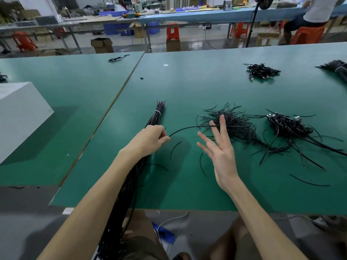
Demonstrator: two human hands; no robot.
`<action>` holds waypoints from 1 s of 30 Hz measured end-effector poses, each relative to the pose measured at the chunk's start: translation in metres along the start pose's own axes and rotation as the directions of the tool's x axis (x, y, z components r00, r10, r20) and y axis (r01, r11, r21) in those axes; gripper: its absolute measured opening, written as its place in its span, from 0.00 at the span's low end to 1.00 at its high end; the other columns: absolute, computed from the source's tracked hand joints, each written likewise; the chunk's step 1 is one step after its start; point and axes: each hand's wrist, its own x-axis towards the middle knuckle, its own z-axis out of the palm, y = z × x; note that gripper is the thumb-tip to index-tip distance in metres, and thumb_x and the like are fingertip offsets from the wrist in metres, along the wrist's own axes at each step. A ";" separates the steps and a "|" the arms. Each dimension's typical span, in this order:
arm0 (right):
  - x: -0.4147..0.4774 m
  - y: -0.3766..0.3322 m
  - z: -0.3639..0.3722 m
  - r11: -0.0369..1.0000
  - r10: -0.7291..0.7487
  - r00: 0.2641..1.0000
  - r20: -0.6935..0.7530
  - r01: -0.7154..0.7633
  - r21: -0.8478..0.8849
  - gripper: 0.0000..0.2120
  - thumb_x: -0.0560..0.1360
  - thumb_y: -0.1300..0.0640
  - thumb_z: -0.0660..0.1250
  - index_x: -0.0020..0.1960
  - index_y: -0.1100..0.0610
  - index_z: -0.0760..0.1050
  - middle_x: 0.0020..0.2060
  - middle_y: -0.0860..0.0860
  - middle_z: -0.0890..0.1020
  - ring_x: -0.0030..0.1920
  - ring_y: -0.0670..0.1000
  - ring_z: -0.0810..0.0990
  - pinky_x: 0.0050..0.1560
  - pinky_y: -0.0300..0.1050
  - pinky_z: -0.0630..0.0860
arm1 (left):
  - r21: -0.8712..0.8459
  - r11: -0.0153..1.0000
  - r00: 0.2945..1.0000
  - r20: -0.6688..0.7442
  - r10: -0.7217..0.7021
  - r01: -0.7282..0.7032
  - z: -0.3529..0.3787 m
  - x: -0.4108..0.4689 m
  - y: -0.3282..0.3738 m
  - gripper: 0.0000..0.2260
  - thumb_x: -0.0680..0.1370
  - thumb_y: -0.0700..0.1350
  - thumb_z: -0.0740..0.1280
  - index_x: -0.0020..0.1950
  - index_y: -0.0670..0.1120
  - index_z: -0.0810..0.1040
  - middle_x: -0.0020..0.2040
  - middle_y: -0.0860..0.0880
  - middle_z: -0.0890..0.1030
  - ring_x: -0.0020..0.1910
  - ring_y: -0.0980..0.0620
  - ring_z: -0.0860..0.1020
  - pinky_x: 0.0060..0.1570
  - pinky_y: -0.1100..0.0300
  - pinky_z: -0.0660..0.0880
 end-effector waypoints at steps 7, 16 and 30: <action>-0.007 0.005 0.014 0.883 0.061 0.968 0.245 0.062 -0.465 0.09 0.83 0.58 0.66 0.60 0.53 0.83 0.51 0.46 0.87 0.53 0.46 0.86 0.56 0.50 0.82 | -0.646 0.763 0.990 -0.121 -0.075 -0.021 -0.013 0.009 0.022 0.11 0.80 0.46 0.73 0.40 0.44 0.81 0.27 0.54 0.79 0.25 0.57 0.72 0.29 0.66 0.70; -0.009 0.001 0.020 0.921 0.151 0.922 0.357 0.000 -0.390 0.11 0.83 0.53 0.67 0.54 0.59 0.84 0.47 0.49 0.89 0.54 0.47 0.86 0.60 0.40 0.78 | -0.799 0.601 0.989 0.071 0.133 -0.024 0.016 0.004 0.059 0.09 0.78 0.49 0.75 0.39 0.48 0.84 0.36 0.50 0.84 0.33 0.55 0.78 0.34 0.64 0.76; -0.007 -0.005 0.016 0.938 0.193 0.936 0.295 -0.088 -0.334 0.12 0.85 0.53 0.63 0.50 0.58 0.81 0.44 0.53 0.88 0.39 0.53 0.87 0.41 0.36 0.73 | -0.697 0.711 0.992 -0.003 0.129 -0.095 0.026 -0.009 0.047 0.14 0.82 0.54 0.68 0.45 0.46 0.85 0.39 0.45 0.84 0.36 0.55 0.77 0.40 0.58 0.74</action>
